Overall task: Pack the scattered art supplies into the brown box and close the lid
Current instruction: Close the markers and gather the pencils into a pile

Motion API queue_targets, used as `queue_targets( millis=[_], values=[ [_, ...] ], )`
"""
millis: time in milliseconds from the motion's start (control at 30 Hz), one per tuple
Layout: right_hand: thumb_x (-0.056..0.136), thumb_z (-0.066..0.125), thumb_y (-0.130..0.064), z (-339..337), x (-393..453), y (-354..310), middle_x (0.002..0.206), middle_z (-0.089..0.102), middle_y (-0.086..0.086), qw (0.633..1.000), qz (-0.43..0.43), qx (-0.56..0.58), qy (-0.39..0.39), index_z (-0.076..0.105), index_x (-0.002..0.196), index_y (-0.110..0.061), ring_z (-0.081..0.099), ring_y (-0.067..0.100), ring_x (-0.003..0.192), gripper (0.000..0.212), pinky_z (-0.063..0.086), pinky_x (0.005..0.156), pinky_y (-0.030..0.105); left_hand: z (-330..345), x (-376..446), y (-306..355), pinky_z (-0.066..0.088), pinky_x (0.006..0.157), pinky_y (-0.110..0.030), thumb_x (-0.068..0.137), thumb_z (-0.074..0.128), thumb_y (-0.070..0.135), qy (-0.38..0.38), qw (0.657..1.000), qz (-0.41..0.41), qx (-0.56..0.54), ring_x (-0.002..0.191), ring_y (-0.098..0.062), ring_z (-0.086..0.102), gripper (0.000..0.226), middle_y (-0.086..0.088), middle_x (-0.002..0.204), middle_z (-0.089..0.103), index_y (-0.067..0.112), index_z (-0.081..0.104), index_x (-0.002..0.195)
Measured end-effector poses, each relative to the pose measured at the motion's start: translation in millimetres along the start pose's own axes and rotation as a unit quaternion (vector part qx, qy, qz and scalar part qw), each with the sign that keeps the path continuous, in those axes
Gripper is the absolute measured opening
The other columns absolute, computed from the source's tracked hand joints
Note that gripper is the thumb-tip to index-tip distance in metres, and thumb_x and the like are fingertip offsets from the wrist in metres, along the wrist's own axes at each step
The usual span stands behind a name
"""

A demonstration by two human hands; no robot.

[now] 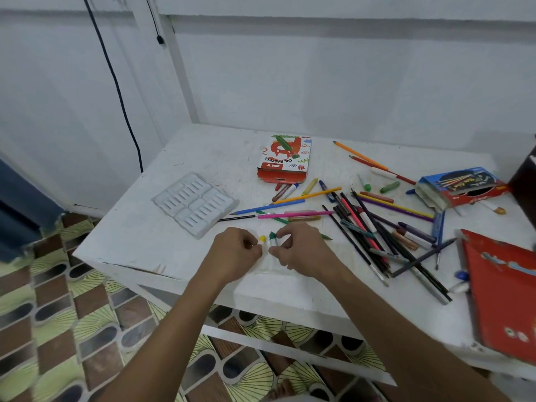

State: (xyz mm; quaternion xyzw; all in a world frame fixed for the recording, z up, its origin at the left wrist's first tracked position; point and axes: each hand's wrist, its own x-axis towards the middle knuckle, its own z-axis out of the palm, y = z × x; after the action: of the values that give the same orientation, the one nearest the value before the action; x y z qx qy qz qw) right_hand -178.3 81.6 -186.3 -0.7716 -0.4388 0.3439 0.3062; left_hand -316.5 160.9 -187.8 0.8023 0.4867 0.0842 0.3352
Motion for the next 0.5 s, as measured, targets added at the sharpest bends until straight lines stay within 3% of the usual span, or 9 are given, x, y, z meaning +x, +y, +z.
queue_targets(
  millis=[67, 267, 400, 500],
  values=[
    [0.083, 0.071, -0.028, 4.8, 0.0, -0.6, 0.079, 0.067, 0.005, 1.000, 0.009, 0.005, 0.001, 0.057, 0.117, -0.012, 0.059, 0.003, 0.053, 0.040, 0.049, 0.051, 0.019, 3.4, -1.0, 1.3, 0.045, 0.067, -0.021, 0.087, 0.064, 0.033, 0.016, 1.000, 0.003, 0.022, 0.072, -0.008, 0.057, 0.024, 0.005, 0.084, 0.065, 0.016, 0.070, 0.103],
    [0.088, 0.066, -0.028, 12.3, 0.0, 8.1, 0.091, 0.070, 0.009, 0.999, -0.009, -0.026, 0.022, 0.062, 0.117, -0.009, 0.065, 0.015, 0.070, 0.035, 0.052, 0.067, 0.024, 7.6, -4.8, -2.4, 0.040, 0.066, -0.019, 0.086, 0.065, 0.042, 0.032, 0.999, 0.014, 0.020, 0.076, -0.010, 0.057, 0.030, 0.004, 0.087, 0.064, 0.020, 0.068, 0.105],
    [0.088, 0.065, -0.019, 8.7, -2.9, 8.7, 0.082, 0.062, -0.002, 0.998, -0.037, -0.046, 0.013, 0.062, 0.118, -0.013, 0.052, 0.001, 0.060, 0.032, 0.042, 0.061, 0.014, 7.2, -3.7, -4.3, 0.039, 0.059, -0.013, 0.088, 0.063, 0.037, 0.027, 0.999, 0.021, 0.013, 0.070, -0.006, 0.057, 0.026, 0.003, 0.086, 0.067, 0.023, 0.066, 0.110],
    [0.089, 0.063, -0.016, 8.0, -4.9, 7.5, 0.081, 0.060, -0.002, 0.995, -0.066, -0.069, -0.004, 0.059, 0.125, -0.016, 0.047, -0.002, 0.060, 0.036, 0.037, 0.068, 0.014, 5.4, -4.2, -2.8, 0.034, 0.058, -0.006, 0.090, 0.061, 0.033, 0.015, 0.998, 0.050, 0.031, 0.070, -0.004, 0.056, 0.030, 0.002, 0.086, 0.069, 0.030, 0.063, 0.119]
  ],
)
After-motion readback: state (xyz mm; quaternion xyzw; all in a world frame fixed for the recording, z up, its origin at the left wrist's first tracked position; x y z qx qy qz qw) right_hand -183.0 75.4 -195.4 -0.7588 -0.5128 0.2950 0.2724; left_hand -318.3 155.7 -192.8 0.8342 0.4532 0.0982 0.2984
